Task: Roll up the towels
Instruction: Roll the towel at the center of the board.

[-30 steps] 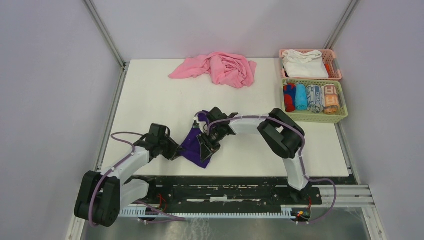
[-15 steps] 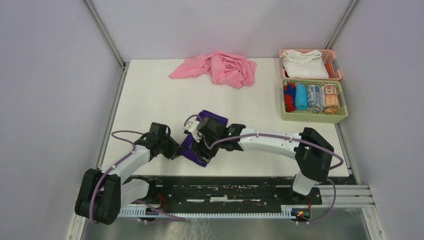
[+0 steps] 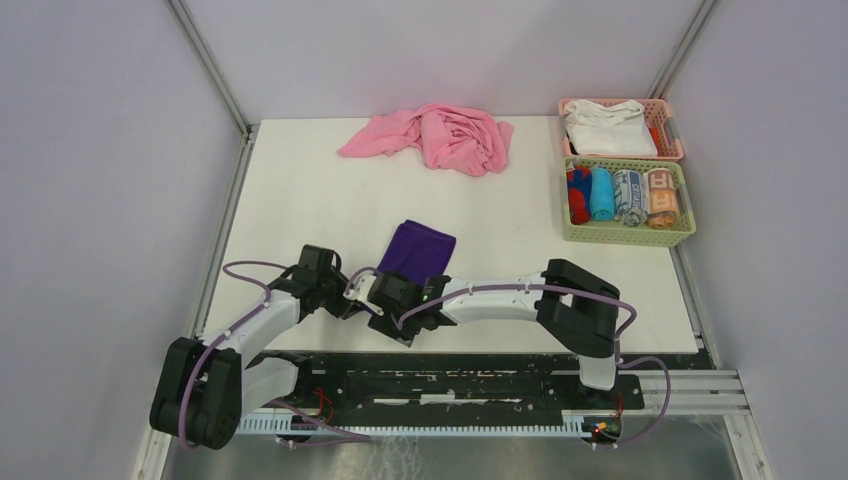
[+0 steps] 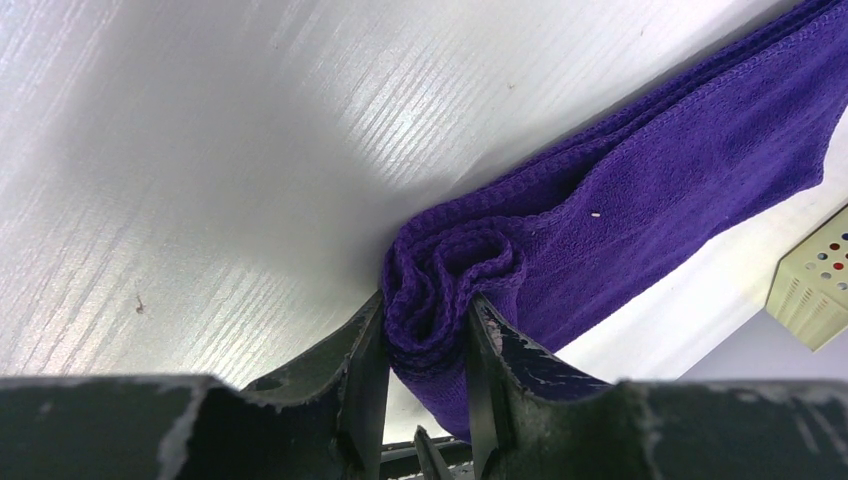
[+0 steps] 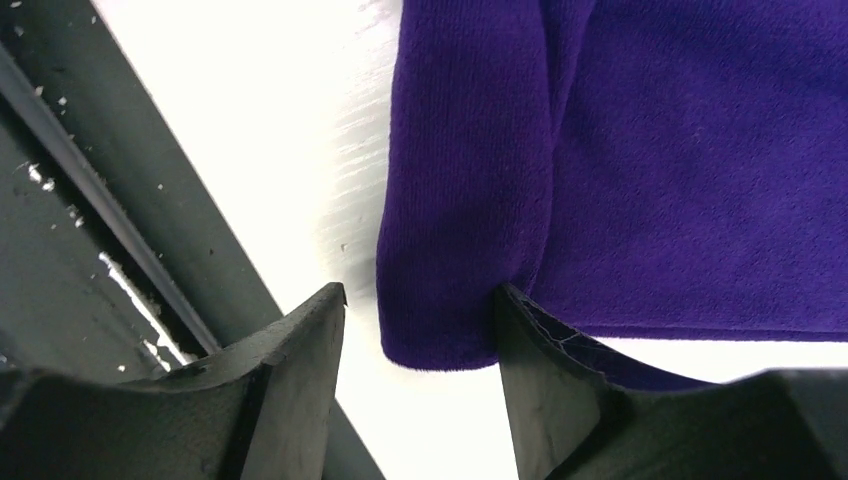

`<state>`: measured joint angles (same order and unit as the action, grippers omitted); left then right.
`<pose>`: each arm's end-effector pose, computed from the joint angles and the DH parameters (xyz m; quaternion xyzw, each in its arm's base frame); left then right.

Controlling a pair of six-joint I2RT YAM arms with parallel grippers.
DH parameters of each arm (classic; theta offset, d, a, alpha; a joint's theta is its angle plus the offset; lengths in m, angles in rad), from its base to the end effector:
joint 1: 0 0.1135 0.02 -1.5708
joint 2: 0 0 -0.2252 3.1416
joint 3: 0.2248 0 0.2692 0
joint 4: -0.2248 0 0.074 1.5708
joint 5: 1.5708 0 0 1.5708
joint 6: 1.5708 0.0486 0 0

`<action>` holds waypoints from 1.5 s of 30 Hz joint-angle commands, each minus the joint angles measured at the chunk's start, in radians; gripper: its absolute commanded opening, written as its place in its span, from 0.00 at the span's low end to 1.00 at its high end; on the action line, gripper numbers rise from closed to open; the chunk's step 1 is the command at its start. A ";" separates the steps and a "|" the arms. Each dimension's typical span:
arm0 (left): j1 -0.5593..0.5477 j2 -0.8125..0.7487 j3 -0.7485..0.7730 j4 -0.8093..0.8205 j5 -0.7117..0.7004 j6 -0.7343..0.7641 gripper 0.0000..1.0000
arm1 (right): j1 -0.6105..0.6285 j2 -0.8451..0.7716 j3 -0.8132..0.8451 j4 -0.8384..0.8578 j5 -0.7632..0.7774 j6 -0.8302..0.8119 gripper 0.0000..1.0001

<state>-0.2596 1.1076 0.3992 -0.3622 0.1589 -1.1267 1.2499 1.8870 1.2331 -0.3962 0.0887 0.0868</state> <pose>0.2070 -0.0629 0.0828 -0.3879 0.8847 -0.2168 0.1407 0.1289 0.3742 0.1093 -0.5207 0.8129 0.1257 0.2284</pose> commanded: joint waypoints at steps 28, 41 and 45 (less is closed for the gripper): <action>0.001 -0.131 0.114 -0.046 -0.073 0.036 0.73 | -0.323 0.146 -0.051 0.097 -0.858 0.175 0.17; -0.009 -0.177 0.006 0.060 0.023 -0.014 0.73 | -0.449 0.273 -0.093 0.250 -1.092 0.354 0.18; -0.034 -0.113 0.012 0.109 0.023 -0.016 0.70 | -0.473 0.286 -0.098 0.268 -1.101 0.380 0.18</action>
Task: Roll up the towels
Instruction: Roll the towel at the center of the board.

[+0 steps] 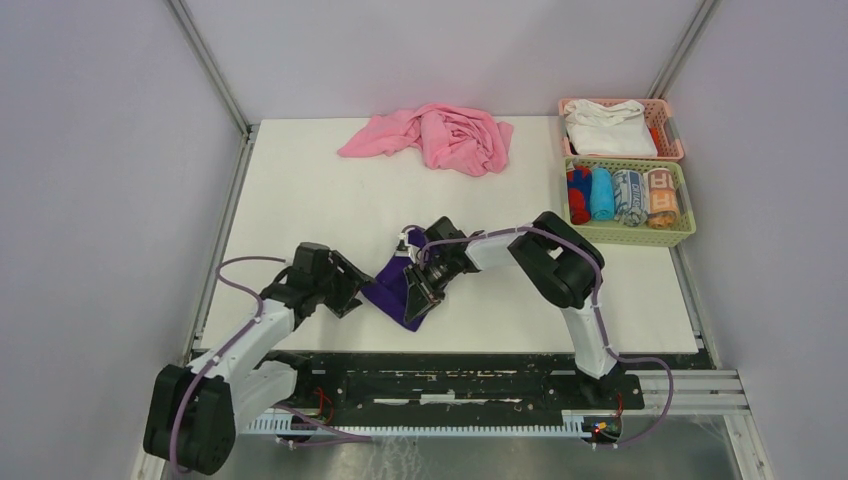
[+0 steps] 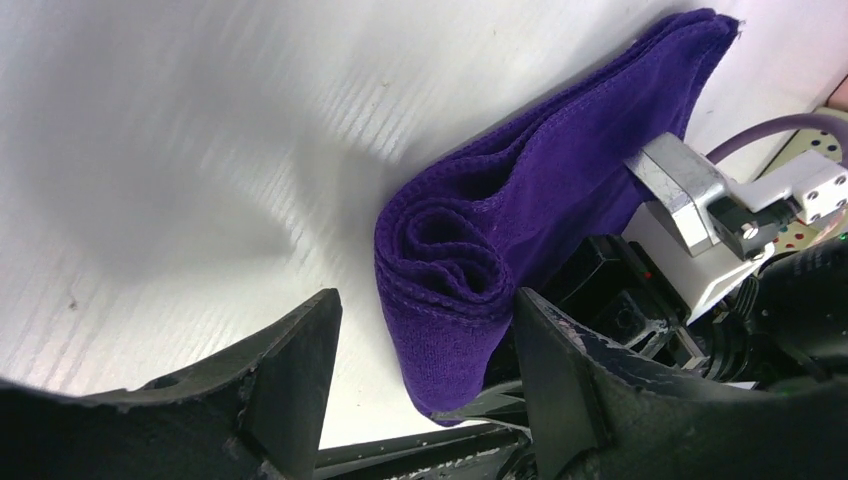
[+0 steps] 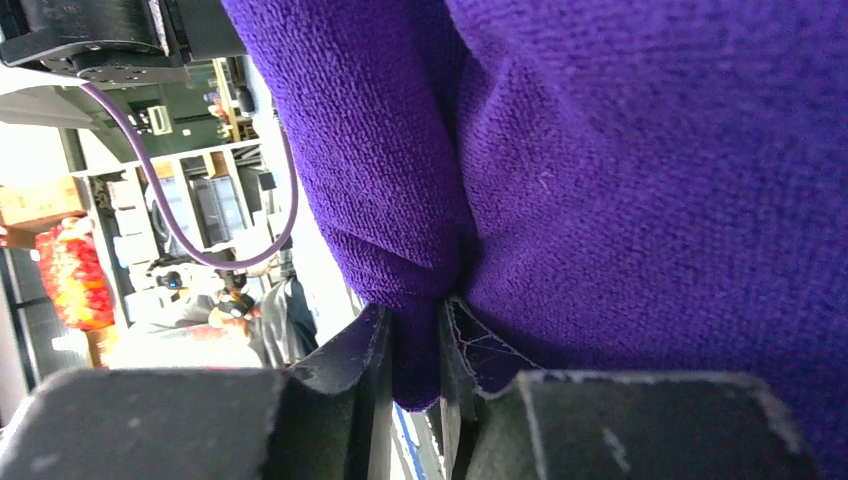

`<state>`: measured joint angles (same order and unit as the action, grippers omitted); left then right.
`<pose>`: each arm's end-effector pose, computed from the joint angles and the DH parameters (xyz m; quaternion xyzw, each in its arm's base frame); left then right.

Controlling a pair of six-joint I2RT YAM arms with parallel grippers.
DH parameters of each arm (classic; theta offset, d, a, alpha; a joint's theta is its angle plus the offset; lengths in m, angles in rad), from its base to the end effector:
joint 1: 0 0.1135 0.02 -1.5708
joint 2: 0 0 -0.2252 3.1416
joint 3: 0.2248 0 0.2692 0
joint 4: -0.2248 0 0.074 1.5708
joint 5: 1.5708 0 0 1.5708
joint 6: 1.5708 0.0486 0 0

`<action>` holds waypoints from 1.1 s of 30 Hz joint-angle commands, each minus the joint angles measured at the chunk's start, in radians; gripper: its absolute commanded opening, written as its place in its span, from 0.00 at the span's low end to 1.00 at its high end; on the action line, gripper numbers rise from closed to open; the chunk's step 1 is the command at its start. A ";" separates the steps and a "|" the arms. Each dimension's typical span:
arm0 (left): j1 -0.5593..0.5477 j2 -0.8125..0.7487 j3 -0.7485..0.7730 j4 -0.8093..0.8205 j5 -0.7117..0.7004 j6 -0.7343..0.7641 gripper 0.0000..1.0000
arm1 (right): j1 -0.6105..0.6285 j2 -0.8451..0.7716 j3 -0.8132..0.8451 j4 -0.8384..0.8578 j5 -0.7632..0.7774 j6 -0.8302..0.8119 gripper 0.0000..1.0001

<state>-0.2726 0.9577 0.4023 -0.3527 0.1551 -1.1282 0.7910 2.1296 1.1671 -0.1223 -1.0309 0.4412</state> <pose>0.2100 -0.0665 0.1141 -0.3682 0.8683 -0.2651 0.2008 0.2410 0.3030 0.0359 0.2637 -0.8110 -0.5114 0.1056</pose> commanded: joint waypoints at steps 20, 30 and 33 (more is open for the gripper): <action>-0.063 0.277 0.002 0.195 -0.034 0.005 0.49 | -0.006 -0.249 -0.077 -0.178 0.384 -0.142 0.53; -0.065 0.282 0.015 0.179 -0.040 0.013 0.48 | 0.225 -0.557 -0.098 -0.223 1.001 -0.296 0.61; -0.065 0.278 0.017 0.172 -0.045 0.018 0.49 | 0.302 -0.554 -0.089 -0.183 1.067 -0.339 0.61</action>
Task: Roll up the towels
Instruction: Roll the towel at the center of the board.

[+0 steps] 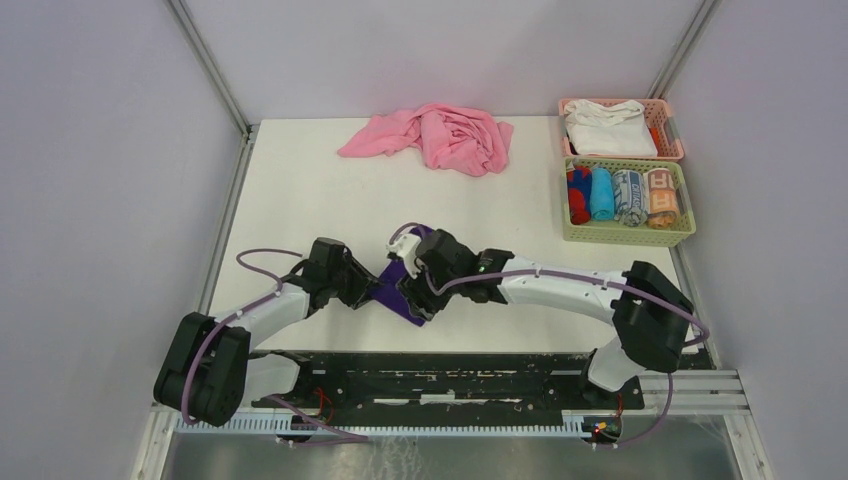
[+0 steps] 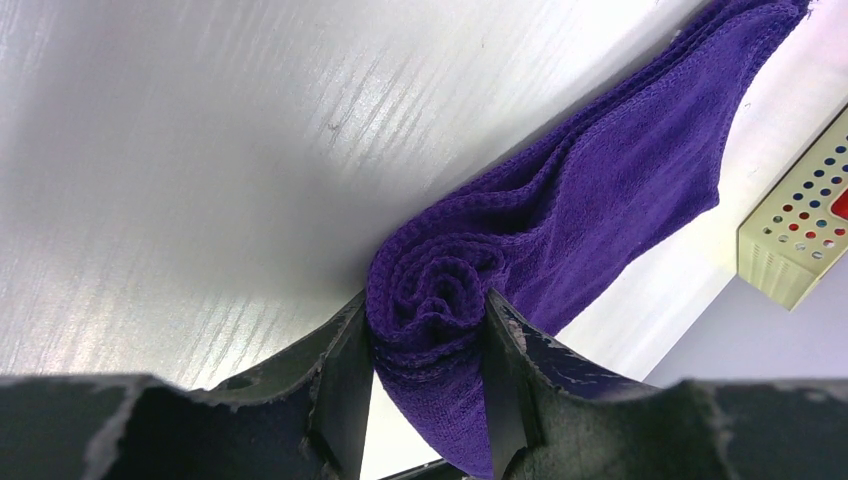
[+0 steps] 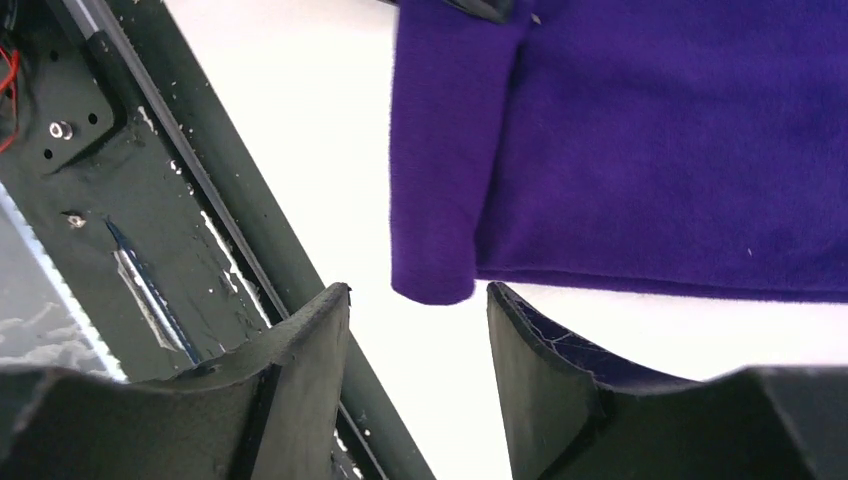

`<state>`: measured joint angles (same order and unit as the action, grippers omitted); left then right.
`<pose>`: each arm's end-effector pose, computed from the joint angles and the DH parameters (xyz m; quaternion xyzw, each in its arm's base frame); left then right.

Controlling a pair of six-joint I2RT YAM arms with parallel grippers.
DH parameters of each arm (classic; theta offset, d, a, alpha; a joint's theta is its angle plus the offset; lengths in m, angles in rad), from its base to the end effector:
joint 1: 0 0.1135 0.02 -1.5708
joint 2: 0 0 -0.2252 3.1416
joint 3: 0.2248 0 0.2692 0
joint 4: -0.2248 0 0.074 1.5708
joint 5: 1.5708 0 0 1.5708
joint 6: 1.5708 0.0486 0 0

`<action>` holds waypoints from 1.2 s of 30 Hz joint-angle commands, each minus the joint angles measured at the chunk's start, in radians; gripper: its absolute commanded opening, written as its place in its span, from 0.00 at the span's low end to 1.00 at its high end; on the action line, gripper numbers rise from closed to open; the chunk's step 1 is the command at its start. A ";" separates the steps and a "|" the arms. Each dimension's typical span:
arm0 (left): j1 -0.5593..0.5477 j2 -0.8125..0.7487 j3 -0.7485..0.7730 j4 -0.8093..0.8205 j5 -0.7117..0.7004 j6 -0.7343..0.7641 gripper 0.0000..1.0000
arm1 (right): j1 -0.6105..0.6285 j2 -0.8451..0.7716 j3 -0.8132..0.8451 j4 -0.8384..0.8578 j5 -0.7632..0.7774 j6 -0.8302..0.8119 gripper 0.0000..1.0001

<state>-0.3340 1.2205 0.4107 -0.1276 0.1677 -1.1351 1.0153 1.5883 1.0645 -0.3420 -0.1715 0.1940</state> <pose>0.2234 -0.0861 0.0781 -0.3452 0.8821 -0.2671 0.1770 0.1829 0.3104 0.1665 -0.4004 0.8455 0.2617 0.2373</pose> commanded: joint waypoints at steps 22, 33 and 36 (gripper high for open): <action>-0.003 0.027 0.000 -0.021 -0.054 0.016 0.56 | 0.207 0.324 0.126 -0.009 0.317 -0.176 0.54; -0.002 -0.139 0.049 -0.101 -0.106 -0.003 0.71 | 0.028 0.321 0.099 -0.036 -0.155 -0.053 0.26; -0.003 -0.170 0.064 -0.140 -0.111 0.006 0.73 | -0.045 0.335 0.078 0.006 -0.363 -0.006 0.25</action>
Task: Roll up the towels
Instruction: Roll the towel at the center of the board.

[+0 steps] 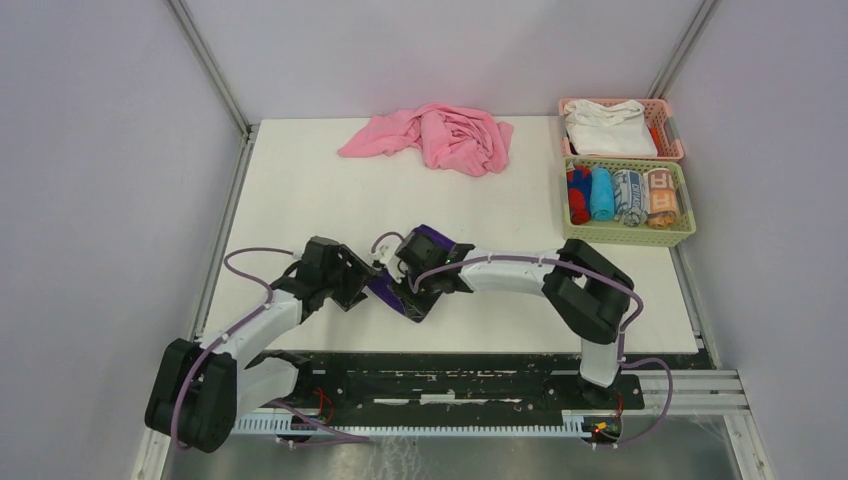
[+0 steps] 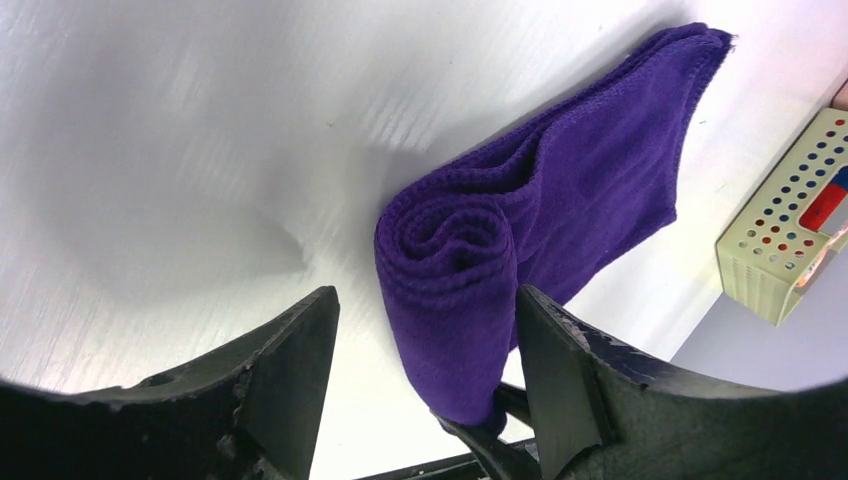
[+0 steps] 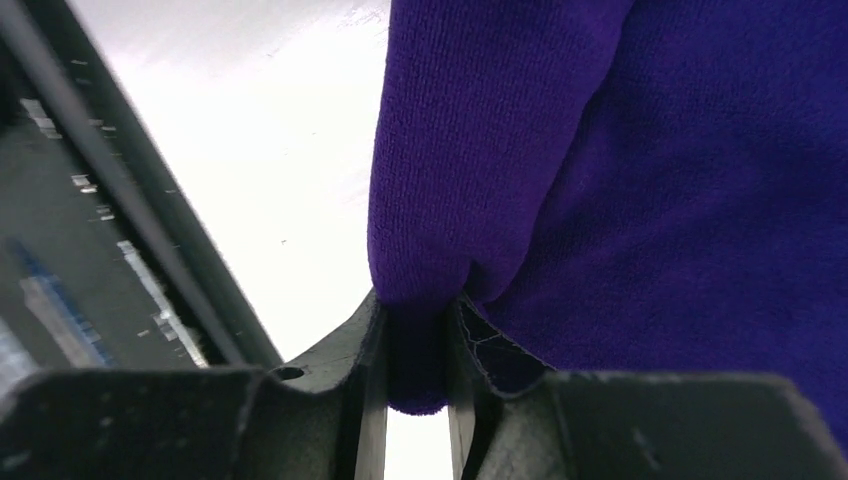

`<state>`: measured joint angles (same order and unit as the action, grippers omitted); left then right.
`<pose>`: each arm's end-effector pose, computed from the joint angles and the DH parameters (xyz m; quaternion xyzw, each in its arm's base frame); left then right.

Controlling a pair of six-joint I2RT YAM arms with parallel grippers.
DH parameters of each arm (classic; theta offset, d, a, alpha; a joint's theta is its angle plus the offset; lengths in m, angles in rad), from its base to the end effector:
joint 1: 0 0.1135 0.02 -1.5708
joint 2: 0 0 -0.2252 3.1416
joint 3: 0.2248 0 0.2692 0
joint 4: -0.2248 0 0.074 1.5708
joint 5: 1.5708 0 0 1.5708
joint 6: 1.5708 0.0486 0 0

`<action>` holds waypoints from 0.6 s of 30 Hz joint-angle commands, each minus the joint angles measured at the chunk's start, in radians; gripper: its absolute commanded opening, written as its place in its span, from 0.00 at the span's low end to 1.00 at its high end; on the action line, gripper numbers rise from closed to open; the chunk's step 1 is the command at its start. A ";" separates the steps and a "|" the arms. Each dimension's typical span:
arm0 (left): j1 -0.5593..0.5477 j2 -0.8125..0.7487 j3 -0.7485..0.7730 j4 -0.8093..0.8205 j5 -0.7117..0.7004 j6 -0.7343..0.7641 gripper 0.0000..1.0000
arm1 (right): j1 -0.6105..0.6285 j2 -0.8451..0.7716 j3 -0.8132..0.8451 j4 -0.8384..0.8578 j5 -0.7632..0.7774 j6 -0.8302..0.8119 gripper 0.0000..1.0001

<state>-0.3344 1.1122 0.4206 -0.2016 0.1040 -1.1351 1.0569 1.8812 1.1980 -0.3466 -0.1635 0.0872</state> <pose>0.2226 -0.0827 0.0990 -0.3512 0.8741 -0.2589 0.2134 0.1863 0.3461 0.1043 -0.4669 0.8396 0.2103 0.1813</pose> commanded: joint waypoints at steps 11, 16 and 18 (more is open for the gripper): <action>-0.033 -0.065 -0.006 0.018 0.018 -0.047 0.73 | -0.278 0.148 -0.184 0.327 -0.752 0.401 0.26; -0.091 0.018 0.026 0.091 0.024 -0.056 0.73 | -0.345 0.192 -0.267 0.494 -0.797 0.542 0.27; -0.113 0.061 0.040 0.110 0.015 -0.054 0.73 | -0.367 0.203 -0.275 0.471 -0.785 0.540 0.28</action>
<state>-0.4114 1.1145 0.4194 -0.1791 0.1139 -1.1511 0.7250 2.0247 0.9840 0.1055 -0.9688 0.5571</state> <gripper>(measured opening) 0.731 0.280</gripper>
